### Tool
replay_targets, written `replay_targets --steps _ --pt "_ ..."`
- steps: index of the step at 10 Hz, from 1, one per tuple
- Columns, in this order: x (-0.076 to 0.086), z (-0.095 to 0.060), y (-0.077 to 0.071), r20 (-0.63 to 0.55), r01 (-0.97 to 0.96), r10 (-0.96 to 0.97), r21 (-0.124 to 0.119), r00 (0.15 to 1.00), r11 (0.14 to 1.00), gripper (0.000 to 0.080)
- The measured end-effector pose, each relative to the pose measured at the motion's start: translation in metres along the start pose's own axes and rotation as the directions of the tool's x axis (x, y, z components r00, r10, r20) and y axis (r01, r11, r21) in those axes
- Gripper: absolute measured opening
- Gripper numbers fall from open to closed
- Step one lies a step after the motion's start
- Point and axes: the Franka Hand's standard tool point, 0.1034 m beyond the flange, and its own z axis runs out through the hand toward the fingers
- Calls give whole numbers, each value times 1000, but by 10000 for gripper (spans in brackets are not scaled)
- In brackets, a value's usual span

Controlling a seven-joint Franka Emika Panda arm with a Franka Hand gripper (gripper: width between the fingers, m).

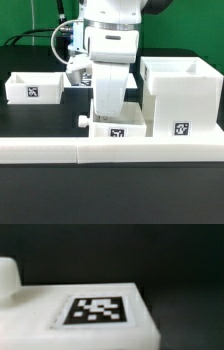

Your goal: Assemble drawer

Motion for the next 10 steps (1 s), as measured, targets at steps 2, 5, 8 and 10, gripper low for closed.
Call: replay_targets --steps 2,5,8,10 --pt "0 -3 1 8 25 -25 31 1000 999 41" --pt "-3 -7 2 20 42 -44 84 999 996 41" --pt "-1 -6 2 16 35 -36 69 999 997 41" --pt "0 -4 0 13 35 -36 58 999 998 41"
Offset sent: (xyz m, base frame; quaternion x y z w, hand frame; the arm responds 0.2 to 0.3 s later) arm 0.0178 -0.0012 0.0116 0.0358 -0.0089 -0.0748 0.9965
